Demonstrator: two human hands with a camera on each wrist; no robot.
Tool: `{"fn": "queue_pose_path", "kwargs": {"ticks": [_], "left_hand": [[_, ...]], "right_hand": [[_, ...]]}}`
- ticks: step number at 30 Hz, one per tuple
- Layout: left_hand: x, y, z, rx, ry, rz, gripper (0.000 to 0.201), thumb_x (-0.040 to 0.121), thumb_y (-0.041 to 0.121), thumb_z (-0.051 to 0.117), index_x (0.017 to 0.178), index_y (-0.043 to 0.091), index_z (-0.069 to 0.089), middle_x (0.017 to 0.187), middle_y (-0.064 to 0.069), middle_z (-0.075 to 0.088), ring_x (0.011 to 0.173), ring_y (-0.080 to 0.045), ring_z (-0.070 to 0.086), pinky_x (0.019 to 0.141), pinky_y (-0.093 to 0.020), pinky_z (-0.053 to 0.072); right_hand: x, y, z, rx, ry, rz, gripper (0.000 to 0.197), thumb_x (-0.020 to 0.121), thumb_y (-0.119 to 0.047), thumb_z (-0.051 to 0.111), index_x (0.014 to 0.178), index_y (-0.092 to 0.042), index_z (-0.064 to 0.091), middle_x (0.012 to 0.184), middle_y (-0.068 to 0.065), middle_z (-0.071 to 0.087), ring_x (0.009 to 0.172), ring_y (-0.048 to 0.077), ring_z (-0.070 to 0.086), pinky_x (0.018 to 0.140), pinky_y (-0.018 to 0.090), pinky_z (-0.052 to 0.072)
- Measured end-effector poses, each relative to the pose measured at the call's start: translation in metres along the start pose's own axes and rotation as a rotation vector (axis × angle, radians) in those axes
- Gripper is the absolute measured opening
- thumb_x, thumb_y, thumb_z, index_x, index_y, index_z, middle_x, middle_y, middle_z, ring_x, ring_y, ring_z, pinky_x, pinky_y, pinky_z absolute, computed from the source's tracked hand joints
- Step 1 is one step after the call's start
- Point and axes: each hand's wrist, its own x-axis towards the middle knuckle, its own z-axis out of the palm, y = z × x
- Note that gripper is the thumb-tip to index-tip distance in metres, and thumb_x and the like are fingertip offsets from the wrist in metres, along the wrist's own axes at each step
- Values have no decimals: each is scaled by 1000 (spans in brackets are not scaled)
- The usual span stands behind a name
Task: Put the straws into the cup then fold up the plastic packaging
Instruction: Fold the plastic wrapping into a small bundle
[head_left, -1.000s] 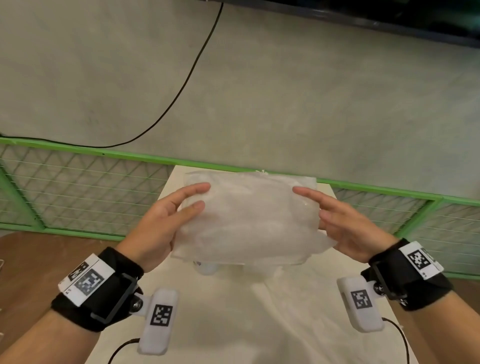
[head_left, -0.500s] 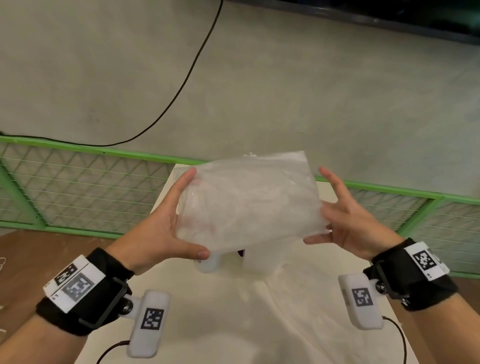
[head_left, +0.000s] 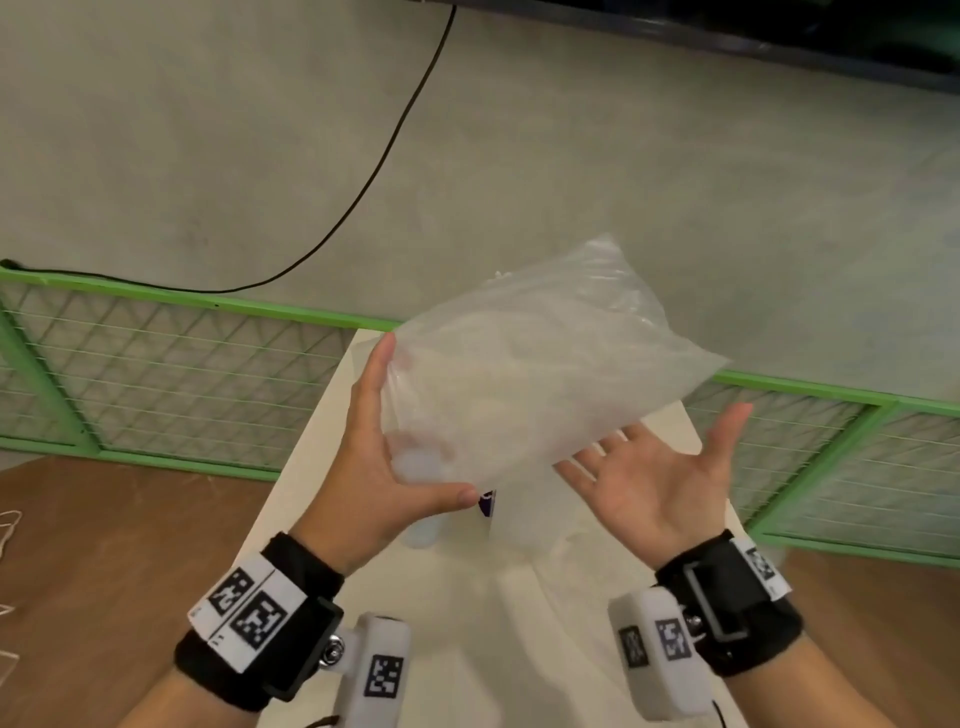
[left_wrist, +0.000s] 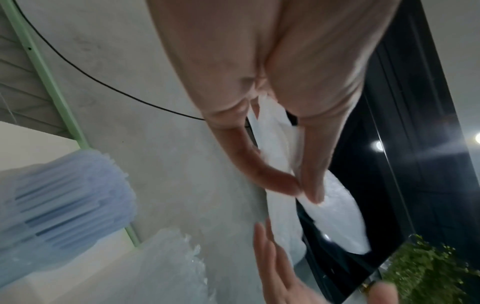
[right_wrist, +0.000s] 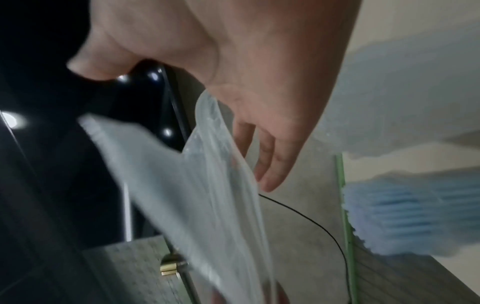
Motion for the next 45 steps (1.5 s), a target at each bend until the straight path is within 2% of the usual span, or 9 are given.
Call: {"fn": "queue_pose_path", "kwargs": {"ticks": [4, 8, 13, 18, 28, 32, 35, 38, 45], "left_hand": [[-3, -6, 18, 113, 54, 87, 127, 51, 32, 93, 141, 64, 9, 156, 19, 21, 144, -11, 30, 113, -49, 35], [-13, -4, 0, 55, 138, 6, 96, 62, 52, 76, 130, 76, 11, 144, 23, 32, 114, -12, 62, 87, -48, 57], [-6, -7, -28, -45, -92, -295, 85, 56, 74, 74, 131, 44, 49, 126, 6, 64, 104, -8, 67, 91, -42, 53], [6, -3, -15, -165, -173, -379, 24, 83, 21, 72, 105, 13, 72, 100, -17, 75, 81, -23, 73, 65, -32, 60], [12, -5, -8, -259, -147, -324, 37, 85, 24, 58, 122, 26, 62, 105, -15, 74, 80, -29, 73, 65, -39, 57], [15, -7, -7, -325, -130, -334, 26, 86, 21, 54, 99, 32, 74, 91, -11, 75, 67, -23, 73, 55, -32, 58], [18, -11, -6, -332, -126, -336, 38, 96, 7, 45, 90, 26, 77, 80, -5, 74, 58, -16, 70, 48, -26, 56], [17, -7, -5, -377, -85, -337, 39, 99, 3, 41, 96, 24, 74, 74, -3, 71, 50, -13, 65, 45, -22, 52], [13, -4, -5, -372, -85, -310, 22, 93, 10, 53, 94, 11, 74, 88, -11, 70, 65, -29, 70, 59, -36, 58]], "right_hand": [[9, 25, 11, -360, 7, -64, 69, 80, -39, 77, 140, -29, 44, 134, 10, 59, 117, 32, 59, 96, 48, 50], [17, 9, 9, -445, 85, -140, 48, 85, -8, 62, 132, -16, 52, 118, 8, 69, 100, 23, 68, 79, 43, 58], [12, -11, -8, -687, -74, 46, 60, 64, -24, 90, 117, -9, 65, 111, 15, 71, 94, 24, 71, 74, 37, 60], [12, -18, -4, -900, -116, 121, 51, 66, -30, 88, 109, -9, 72, 107, 20, 72, 89, 26, 72, 73, 37, 61], [3, -23, 7, -796, -8, 39, 24, 83, -19, 61, 100, -23, 78, 105, 10, 74, 87, 22, 73, 69, 29, 58], [-1, -24, 13, -713, -44, -1, 16, 74, -21, 73, 87, -25, 80, 88, 3, 77, 74, 14, 73, 61, 23, 57], [-4, -22, 14, -662, -126, -55, 48, 43, -36, 95, 88, -29, 81, 83, -1, 76, 73, 11, 72, 60, 23, 56], [-1, -24, 9, -527, -34, -54, 26, 48, -26, 87, 70, -16, 80, 71, 4, 74, 63, 16, 71, 54, 22, 55], [9, -38, -2, -652, -35, 62, 66, 62, -69, 77, 76, -5, 69, 86, 16, 67, 70, 28, 64, 60, 32, 50]]}}
